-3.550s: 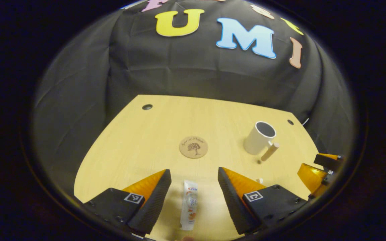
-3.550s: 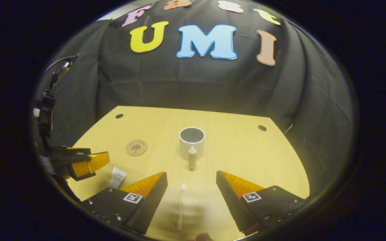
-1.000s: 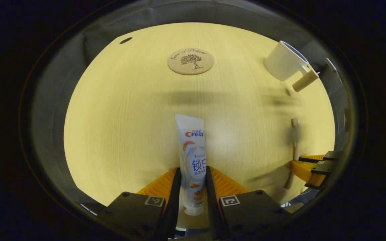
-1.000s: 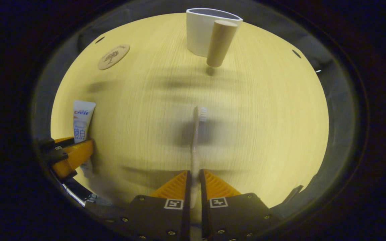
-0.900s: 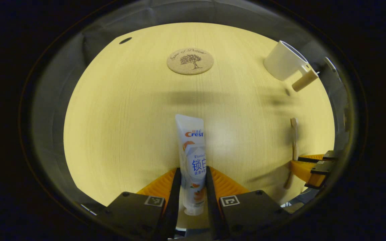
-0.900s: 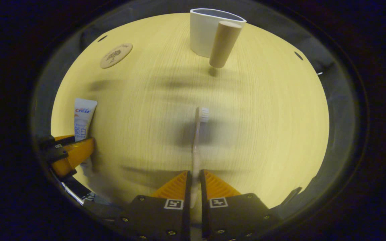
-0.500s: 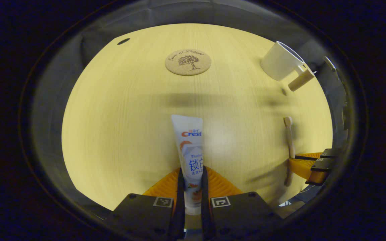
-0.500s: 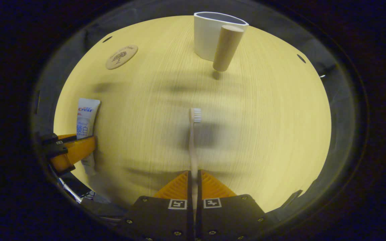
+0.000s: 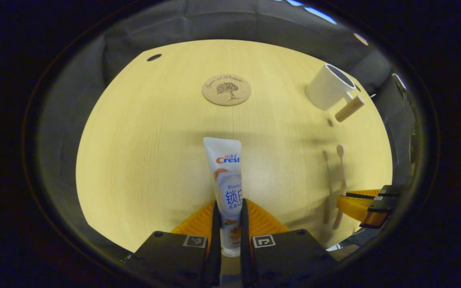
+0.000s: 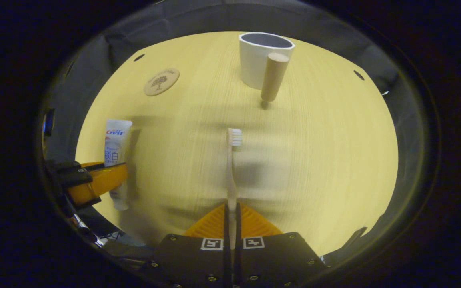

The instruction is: Put the toothbrush and toothpaste on the desktop into the cup, then pick up the cup and place it on the coaster on the desktop.

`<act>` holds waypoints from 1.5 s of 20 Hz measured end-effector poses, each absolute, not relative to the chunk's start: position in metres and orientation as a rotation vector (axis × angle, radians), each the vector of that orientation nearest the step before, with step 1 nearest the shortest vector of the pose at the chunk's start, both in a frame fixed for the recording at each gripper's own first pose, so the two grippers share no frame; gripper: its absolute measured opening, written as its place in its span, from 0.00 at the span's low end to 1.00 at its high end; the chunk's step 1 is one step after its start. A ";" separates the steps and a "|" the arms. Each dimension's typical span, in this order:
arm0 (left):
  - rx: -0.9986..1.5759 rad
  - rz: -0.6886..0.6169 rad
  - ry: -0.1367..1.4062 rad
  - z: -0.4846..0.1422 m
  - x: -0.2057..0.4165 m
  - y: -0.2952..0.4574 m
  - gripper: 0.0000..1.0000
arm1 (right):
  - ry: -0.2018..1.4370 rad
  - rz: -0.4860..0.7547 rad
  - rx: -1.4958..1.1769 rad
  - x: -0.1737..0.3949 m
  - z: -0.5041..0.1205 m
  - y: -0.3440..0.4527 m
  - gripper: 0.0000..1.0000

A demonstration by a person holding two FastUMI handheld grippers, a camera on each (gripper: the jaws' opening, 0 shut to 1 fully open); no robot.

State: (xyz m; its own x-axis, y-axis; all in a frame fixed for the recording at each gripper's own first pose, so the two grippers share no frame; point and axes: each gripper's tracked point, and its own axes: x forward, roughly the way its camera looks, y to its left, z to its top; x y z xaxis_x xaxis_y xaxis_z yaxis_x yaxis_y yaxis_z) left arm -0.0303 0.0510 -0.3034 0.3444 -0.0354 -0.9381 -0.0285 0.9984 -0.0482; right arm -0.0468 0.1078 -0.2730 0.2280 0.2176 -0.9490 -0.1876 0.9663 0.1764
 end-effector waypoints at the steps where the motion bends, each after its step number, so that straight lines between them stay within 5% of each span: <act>1: -0.061 -0.011 1.206 -0.300 -0.029 0.048 0.25 | 1.289 0.285 0.041 -0.045 -0.267 0.109 0.03; 30: -0.279 -0.001 0.711 -0.160 0.058 -0.001 0.27 | 0.407 0.373 0.269 0.148 -0.077 0.088 0.03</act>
